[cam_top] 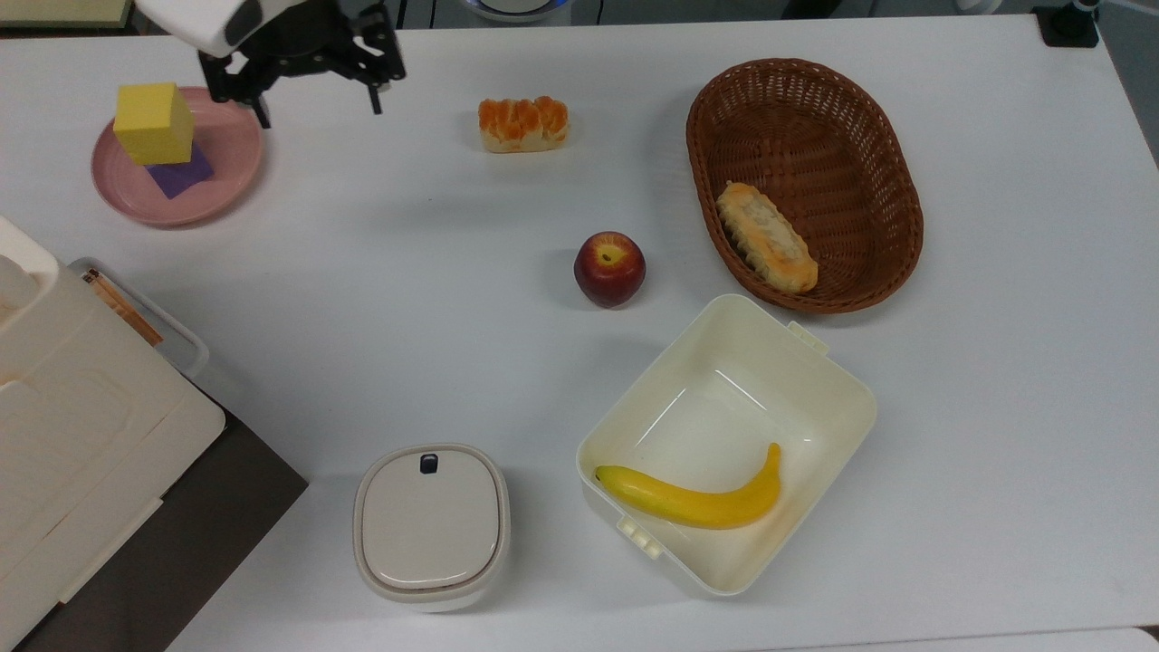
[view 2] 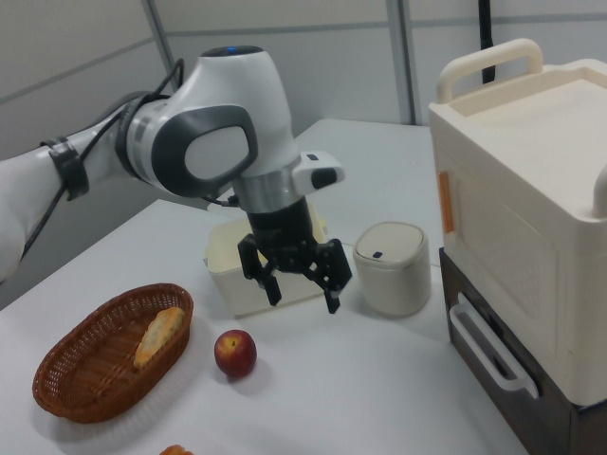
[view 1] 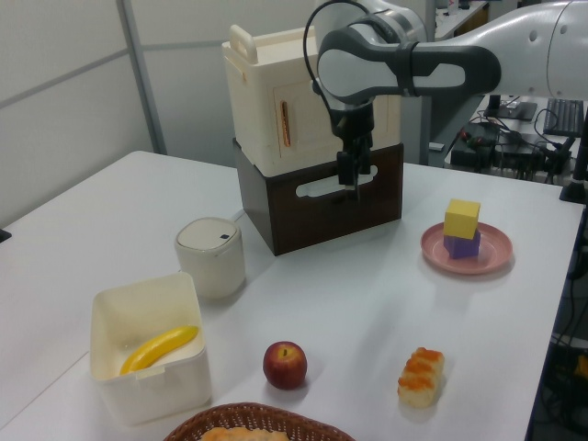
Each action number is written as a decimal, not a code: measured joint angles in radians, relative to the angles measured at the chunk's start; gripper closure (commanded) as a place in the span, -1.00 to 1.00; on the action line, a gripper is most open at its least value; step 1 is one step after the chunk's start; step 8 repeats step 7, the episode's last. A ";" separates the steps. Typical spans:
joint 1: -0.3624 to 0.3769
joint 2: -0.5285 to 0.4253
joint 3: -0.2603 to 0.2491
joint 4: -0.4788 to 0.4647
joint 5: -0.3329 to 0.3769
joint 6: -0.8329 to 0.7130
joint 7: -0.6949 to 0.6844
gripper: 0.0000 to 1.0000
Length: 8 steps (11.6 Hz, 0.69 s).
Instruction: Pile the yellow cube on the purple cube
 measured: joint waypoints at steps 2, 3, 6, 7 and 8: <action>-0.003 0.001 0.050 0.000 0.001 0.000 0.040 -1.00; -0.012 0.004 0.085 -0.001 0.001 0.000 0.048 -1.00; -0.034 0.018 0.124 -0.003 0.001 0.015 0.109 -1.00; -0.050 0.019 0.126 -0.003 0.001 0.026 0.120 -1.00; -0.050 0.019 0.126 -0.003 0.001 0.026 0.120 -1.00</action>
